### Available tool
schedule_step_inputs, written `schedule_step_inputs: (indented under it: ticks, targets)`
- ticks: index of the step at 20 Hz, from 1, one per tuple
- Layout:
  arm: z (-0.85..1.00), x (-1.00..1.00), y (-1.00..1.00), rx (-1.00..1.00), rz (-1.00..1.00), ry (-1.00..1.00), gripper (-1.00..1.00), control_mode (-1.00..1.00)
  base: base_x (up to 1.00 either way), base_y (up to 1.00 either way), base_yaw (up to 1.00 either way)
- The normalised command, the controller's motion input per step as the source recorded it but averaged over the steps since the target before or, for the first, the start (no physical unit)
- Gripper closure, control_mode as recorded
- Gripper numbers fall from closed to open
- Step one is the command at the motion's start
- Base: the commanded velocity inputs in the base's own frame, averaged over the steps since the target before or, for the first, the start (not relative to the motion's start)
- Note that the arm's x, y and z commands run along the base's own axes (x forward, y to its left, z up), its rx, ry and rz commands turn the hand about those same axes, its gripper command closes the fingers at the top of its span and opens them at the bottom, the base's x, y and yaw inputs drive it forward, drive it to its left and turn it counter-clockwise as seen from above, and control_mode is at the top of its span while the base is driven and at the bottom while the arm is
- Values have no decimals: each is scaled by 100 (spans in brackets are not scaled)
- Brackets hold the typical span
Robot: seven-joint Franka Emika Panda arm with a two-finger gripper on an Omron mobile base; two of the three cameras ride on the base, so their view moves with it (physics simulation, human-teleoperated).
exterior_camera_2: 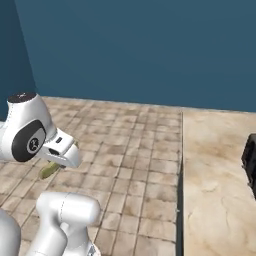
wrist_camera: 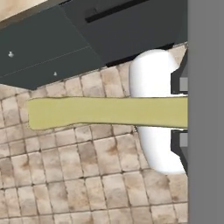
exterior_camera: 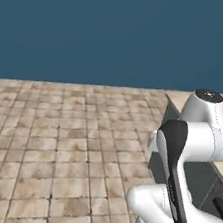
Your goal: Retrieve the butter from the fridge and place it on a plate on the dining table. Then retrieve the butter knife by the fridge and place it near the plate.
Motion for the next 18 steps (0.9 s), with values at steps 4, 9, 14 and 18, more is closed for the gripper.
schedule_step_inputs:
  ticks: [4, 9, 14, 18]
  targets:
    - [0, 0, 0, 0, 0, 0, 100, 100, 100, 19, -13]
    - [0, 0, 0, 0, 0, 0, 100, 100, 100, 15, -23]
    - [0, 0, 0, 0, 0, 0, 100, 100, 100, 48, -30]
    - [0, 0, 0, 0, 0, 0, 100, 100, 100, 83, -43]
